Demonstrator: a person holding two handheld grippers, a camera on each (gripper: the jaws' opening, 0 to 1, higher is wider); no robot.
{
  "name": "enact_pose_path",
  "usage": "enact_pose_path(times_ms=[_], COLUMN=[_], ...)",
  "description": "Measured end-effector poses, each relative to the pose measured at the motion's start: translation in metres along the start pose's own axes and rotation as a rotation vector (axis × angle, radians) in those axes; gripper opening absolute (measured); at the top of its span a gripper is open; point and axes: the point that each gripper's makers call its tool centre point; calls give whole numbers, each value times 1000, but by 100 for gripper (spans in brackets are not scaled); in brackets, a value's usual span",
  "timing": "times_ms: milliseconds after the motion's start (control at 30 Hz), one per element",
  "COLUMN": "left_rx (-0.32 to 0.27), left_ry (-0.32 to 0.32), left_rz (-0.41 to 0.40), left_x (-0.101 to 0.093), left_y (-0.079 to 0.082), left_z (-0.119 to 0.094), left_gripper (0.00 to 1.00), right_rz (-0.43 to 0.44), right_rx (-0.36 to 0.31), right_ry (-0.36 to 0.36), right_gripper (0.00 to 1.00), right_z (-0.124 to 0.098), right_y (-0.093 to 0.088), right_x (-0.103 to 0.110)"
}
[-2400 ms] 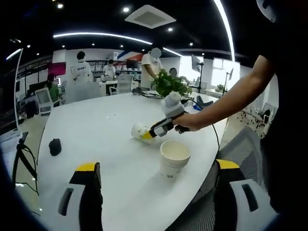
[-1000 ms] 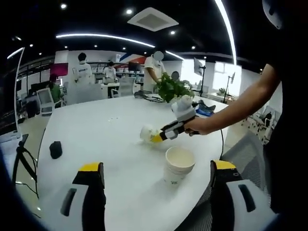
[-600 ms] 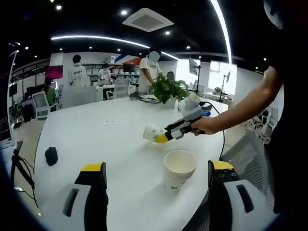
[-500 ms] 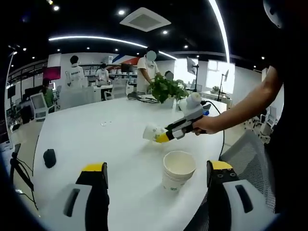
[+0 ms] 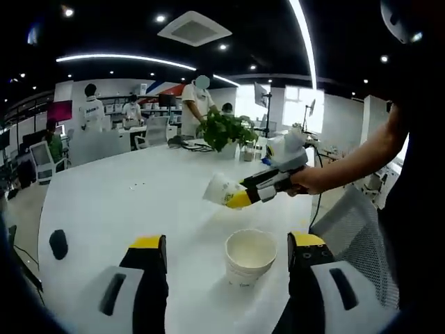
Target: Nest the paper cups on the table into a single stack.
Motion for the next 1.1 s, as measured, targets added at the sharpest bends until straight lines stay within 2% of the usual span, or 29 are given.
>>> enact_pose_path(times_ms=[233,400,800,1033,1100], left_rx=[-4,17,27,38,48], left_ry=[-51,-87,-149,-239,-252], left_rz=[21,41,62,71,79], left_x=[-4,-11,-22,-36,-38], left_y=[10,11,15,17,17], left_z=[12,19,26,27,26], left_gripper=[58,54,41,30,30], right_rz=[4,-41,-154,-215,-226], right_rx=[-38,-62,-96,-105,-108], right_ry=[32,67,185,262,279], right_gripper=[38,38,38,38,38], right_z=[-21,-39,-65,-75,-79], right_y=[11,19,22,15,13], right_x=[12,32,77,91,95])
Point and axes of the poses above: the point that each gripper's makers call its tool centre point, and the gripper's own axes: z roughly forward along the fingers, x roughly to its left, y roughly out of its top, and after that the axes turned 11 degrees about -y, right-handed
